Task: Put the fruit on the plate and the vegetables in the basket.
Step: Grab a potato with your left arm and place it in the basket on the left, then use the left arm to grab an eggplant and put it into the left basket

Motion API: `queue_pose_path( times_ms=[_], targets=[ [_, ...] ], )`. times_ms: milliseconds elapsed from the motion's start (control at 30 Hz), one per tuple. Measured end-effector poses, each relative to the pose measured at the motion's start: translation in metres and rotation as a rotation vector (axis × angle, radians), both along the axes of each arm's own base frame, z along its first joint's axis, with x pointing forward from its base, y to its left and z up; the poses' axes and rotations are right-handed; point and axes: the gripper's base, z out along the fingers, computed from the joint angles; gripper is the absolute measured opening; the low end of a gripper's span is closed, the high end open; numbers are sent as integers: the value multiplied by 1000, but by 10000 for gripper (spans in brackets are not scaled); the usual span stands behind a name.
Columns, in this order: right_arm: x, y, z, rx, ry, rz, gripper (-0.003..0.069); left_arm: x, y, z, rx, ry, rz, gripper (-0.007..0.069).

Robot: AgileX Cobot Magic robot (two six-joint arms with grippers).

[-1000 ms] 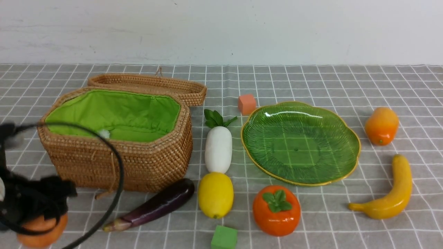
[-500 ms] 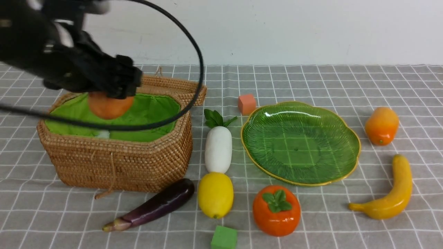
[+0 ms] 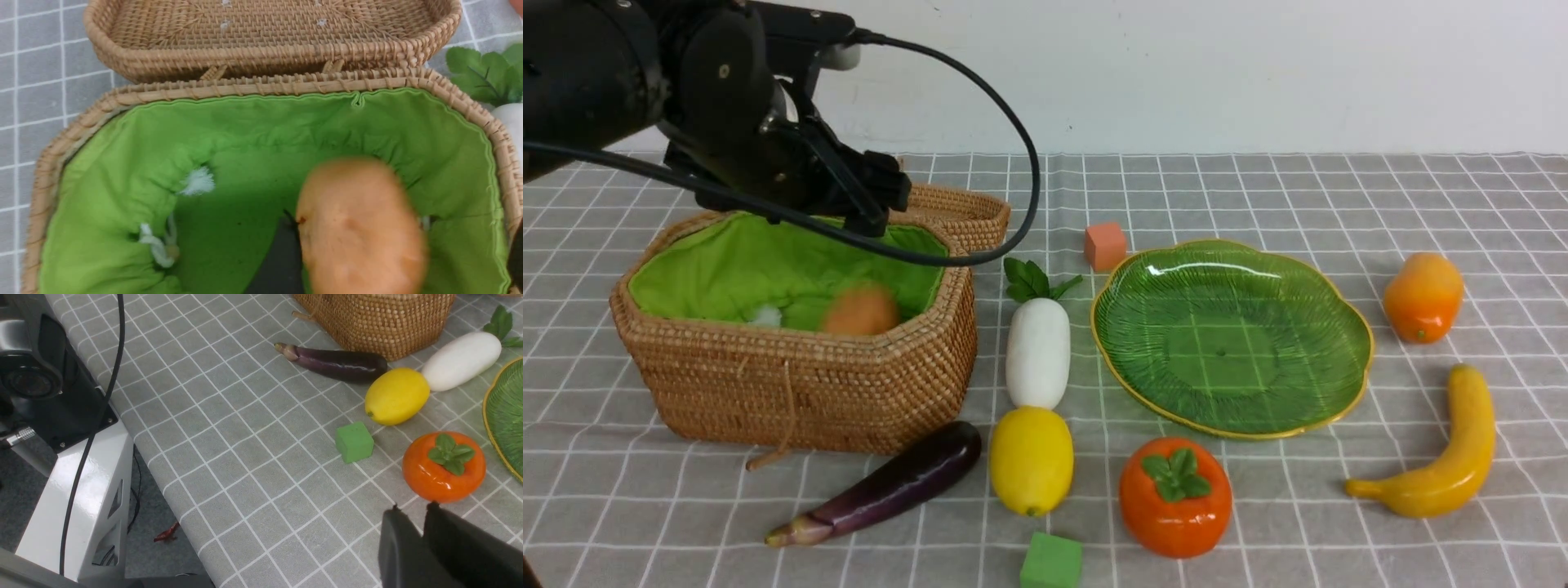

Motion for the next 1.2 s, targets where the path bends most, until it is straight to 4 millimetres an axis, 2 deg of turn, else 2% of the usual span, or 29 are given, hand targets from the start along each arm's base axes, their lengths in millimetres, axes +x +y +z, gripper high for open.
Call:
queue_pose_path(
  times_ms=[167, 233, 333, 367, 400, 433, 467, 500, 533, 600, 633, 667, 733, 800, 900, 967, 1000, 1133, 1200],
  targets=[
    [0, 0, 0, 0, 0, 0, 97, -12, 5, 18, -13, -36, 14, 614],
    [0, 0, 0, 0, 0, 0, 97, -19, 7, 28, -19, -41, 21, 549],
    [0, 0, 0, 0, 0, 0, 97, -37, 6, 40, -24, -23, 17, 402],
    [0, 0, 0, 0, 0, 0, 97, -51, 3, 46, -16, 12, -5, 265],
    [0, 0, 0, 0, 0, 0, 98, -63, -1, 48, -3, 43, -34, 172],
    [0, 0, 0, -1, 1, 1, 98, -68, -3, 49, -3, 54, -46, 136],
    [0, 0, 0, -4, 4, 3, 98, -90, -10, 44, 32, 121, -128, 27],
    [0, 0, 0, -4, 5, 3, 98, -95, -12, 44, 32, 134, -145, 10],
    [-1, 0, -1, -9, 10, 7, 98, -114, -19, 31, 56, 208, -223, -13],
    [-2, 0, -2, -20, 22, 15, 99, -137, -25, 9, 72, 303, -306, -13],
    [-2, 0, -2, -21, 24, 16, 100, -140, -25, 4, 75, 320, -317, -13],
    [-3, -1, -3, -27, 30, 20, 101, -150, -25, -14, 84, 371, -343, -13],
    [-3, -1, -3, -32, 35, 23, 101, -153, -25, -30, 86, 387, -352, -13],
    [-4, -1, -4, -40, 44, 29, 101, -154, -19, -61, 93, 378, -350, 14],
    [-5, -1, -5, -47, 54, 36, 102, -148, -14, -82, 82, 321, -352, 93],
    [-5, -1, -5, -43, 58, 40, 102, -142, -12, -92, 88, 290, -365, 174],
    [-5, -1, -5, -43, 58, 40, 102, -141, -12, -93, 89, 288, -366, 183],
    [-6, 0, -5, -33, 64, 46, 105, -124, -10, -117, 121, 297, -361, 386],
    [-7, 1, -4, -23, 70, 52, 105, -116, -8, -126, 146, 302, -360, 444]
  ],
)
